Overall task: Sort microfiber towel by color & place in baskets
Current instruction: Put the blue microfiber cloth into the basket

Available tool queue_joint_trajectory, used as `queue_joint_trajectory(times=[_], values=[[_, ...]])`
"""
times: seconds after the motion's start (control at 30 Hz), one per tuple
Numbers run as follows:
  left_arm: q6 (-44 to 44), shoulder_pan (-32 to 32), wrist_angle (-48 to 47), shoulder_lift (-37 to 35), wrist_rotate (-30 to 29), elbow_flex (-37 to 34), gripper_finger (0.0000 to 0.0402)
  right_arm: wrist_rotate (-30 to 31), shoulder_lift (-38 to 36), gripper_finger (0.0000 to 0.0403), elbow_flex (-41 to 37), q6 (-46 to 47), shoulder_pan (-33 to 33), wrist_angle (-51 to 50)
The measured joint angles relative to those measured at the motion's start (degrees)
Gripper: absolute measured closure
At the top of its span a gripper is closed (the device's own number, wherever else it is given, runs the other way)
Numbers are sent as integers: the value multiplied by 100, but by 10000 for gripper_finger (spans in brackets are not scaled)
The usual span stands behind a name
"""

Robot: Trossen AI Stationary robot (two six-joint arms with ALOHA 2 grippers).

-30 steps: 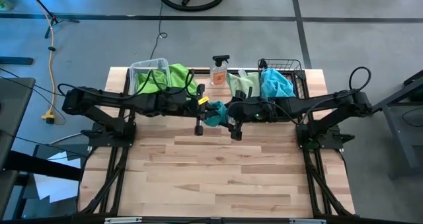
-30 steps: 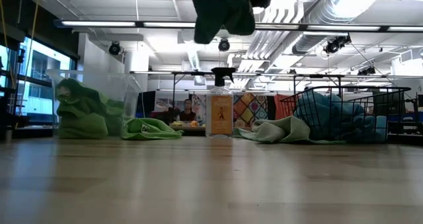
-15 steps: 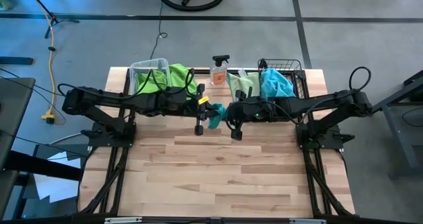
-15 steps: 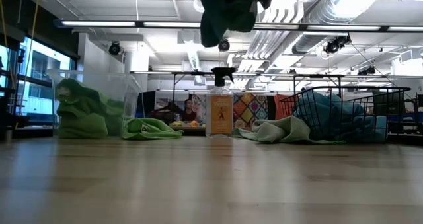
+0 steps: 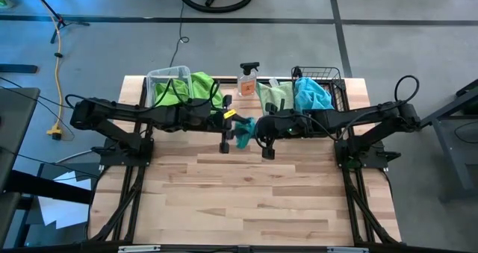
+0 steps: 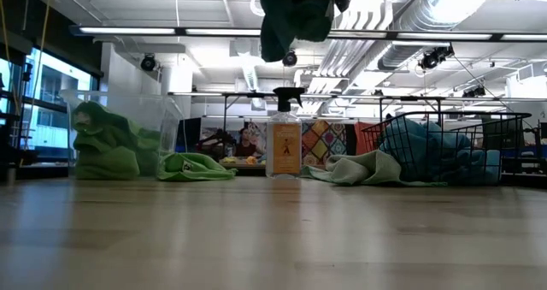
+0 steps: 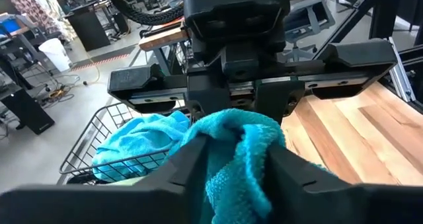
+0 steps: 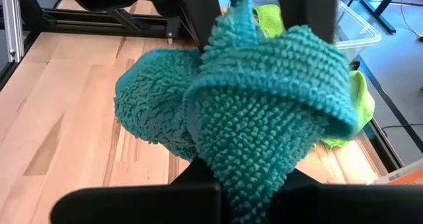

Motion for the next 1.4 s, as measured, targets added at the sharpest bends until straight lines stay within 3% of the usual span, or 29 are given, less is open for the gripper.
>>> queue_joint_trajectory(times=[0.2, 0.4, 0.53, 0.9, 1.17, 1.4], values=[[-182, -42, -1, 0, -17, 0, 230, -2, 0, 397, 0, 0, -1, -57], [-313, -42, -37, -8, -15, 0, 197, -2, 0, 398, 0, -44, 0, -57], [-528, -42, -313, -169, -15, 2, 193, 0, 0, 398, 0, -44, 0, -57], [-1148, -44, -2632, -1339, -197, 7, 193, 4, -141, 399, 0, -363, 0, -438], [-2030, -44, -3877, -2194, -674, 4, 193, 229, -912, 400, 1, 92, 0, -1652], [-2457, -42, -3941, -2411, -1131, 4, 193, 252, -1743, 400, 0, 1134, 30, -3213]])
